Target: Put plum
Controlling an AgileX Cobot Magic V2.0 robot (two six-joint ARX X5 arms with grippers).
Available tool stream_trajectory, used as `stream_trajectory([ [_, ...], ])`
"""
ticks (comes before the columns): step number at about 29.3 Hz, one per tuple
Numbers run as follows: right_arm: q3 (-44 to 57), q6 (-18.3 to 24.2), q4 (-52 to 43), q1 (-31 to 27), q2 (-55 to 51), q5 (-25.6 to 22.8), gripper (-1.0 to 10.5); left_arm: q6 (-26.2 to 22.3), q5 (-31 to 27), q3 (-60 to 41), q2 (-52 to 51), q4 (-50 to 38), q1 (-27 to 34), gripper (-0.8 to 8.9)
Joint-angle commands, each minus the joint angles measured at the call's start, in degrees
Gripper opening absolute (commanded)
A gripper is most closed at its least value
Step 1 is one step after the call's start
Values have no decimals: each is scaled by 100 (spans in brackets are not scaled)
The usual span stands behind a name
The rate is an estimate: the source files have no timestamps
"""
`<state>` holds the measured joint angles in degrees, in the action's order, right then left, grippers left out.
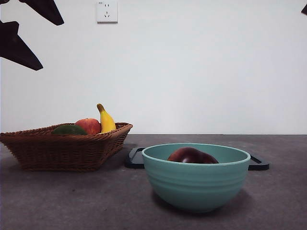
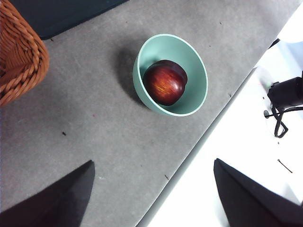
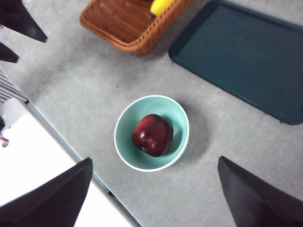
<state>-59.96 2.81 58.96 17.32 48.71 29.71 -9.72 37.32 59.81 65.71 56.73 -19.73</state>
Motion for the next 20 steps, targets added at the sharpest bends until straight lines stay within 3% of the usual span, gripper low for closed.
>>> stream_trajectory([
  [1, -101, 55, -17, 33, 133, -15, 425, -7, 22, 22, 39, -57, -22, 402],
  [10, -101, 2, -17, 136, 734, -24, 423, -7, 22, 22, 39, -63, -22, 402],
  [15, -101, 4, -42, 380, 1359, -435, 423, -4, 22, 22, 39, -72, -22, 402],
  [20, -98, 2, -295, 619, 1985, -472, 423, -4, 22, 22, 39, -68, -22, 402],
])
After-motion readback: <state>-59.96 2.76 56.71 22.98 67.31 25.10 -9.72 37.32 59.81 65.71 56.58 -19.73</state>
